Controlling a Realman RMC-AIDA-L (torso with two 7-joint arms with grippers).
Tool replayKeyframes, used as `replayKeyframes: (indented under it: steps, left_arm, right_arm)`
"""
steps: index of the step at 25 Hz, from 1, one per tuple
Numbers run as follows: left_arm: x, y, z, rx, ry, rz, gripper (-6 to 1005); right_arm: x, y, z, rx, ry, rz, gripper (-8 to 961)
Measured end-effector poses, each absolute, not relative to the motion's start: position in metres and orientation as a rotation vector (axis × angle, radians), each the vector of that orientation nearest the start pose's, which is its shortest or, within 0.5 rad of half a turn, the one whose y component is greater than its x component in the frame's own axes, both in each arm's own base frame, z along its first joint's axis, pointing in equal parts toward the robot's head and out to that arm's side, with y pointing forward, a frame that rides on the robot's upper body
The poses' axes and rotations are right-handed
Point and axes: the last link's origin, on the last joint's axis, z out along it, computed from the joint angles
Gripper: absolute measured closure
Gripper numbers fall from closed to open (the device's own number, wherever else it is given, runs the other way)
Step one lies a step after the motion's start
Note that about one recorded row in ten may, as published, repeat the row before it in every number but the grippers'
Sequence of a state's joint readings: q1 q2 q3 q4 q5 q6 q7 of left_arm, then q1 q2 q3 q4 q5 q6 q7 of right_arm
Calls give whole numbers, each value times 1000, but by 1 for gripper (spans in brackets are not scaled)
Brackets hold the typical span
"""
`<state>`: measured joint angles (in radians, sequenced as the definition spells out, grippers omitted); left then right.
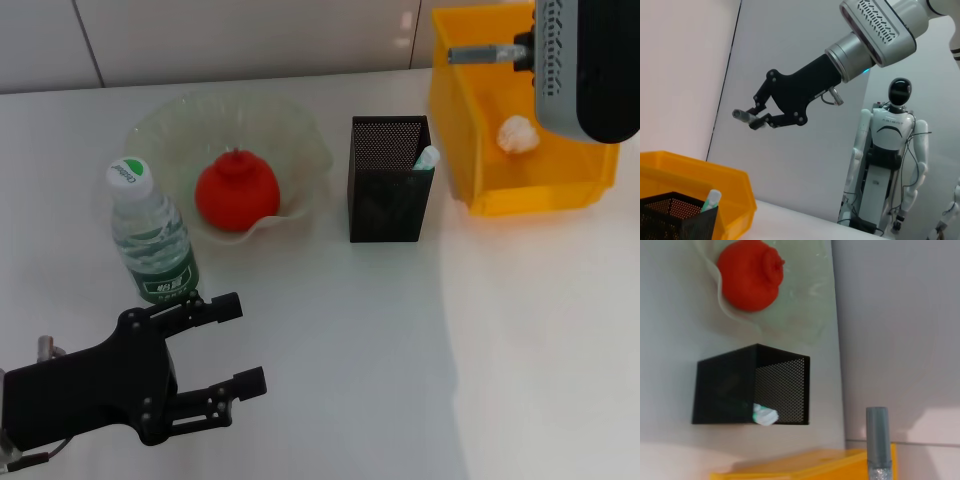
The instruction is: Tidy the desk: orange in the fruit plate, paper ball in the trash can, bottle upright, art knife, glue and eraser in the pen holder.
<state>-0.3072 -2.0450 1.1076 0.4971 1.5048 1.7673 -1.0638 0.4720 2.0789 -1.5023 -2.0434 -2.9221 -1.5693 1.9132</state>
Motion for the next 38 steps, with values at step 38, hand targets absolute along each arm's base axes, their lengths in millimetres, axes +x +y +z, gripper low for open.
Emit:
replayKeyframes:
  steps: [38]
  left_arm:
    - [-275,238,-47,-2740,-444,-1082,184]
  right_arm:
    - [106,392,30,-2149,-1214,-1099,817]
